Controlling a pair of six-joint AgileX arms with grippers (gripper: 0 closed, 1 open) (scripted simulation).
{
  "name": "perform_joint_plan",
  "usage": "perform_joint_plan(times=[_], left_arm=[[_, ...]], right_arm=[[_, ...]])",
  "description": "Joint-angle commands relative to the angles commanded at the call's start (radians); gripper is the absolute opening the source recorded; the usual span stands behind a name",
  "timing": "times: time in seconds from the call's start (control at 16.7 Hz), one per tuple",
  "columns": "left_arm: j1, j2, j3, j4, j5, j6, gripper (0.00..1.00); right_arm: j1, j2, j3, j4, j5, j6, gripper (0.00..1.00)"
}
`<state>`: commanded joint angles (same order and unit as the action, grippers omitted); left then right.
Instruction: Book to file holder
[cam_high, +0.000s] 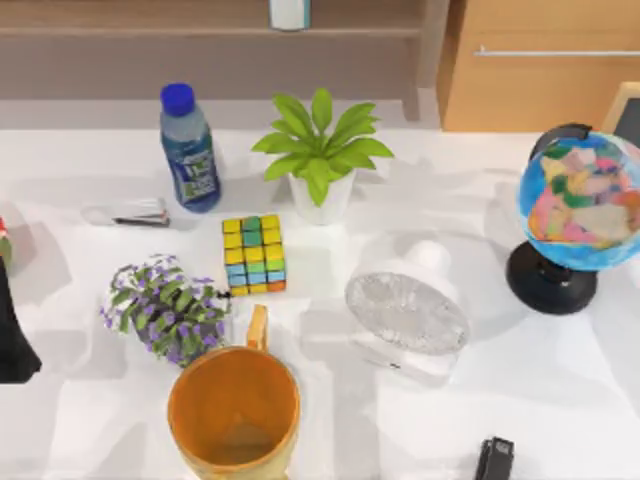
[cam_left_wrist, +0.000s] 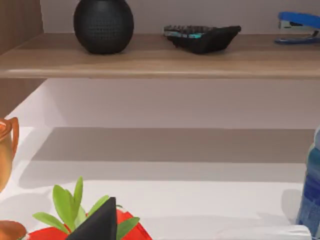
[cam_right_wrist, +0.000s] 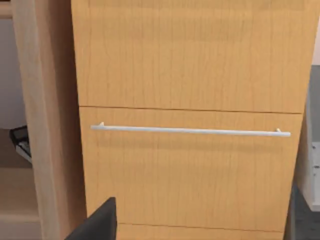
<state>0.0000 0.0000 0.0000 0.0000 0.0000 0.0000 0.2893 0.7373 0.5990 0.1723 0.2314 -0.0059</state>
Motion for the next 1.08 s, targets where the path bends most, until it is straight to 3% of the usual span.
perform_joint_plan(times=[0.66, 1.08], left_arm=[[0.000, 0.000, 0.000, 0.000, 0.000, 0.000, 1.00], [0.000, 0.000, 0.000, 0.000, 0.000, 0.000, 1.00]], right_arm=[[0.347, 1.070, 0.823, 0.231, 0.361, -0.010, 1.00], [0.447, 1.559, 1.194, 0.340, 0.517, -0.005, 1.00]])
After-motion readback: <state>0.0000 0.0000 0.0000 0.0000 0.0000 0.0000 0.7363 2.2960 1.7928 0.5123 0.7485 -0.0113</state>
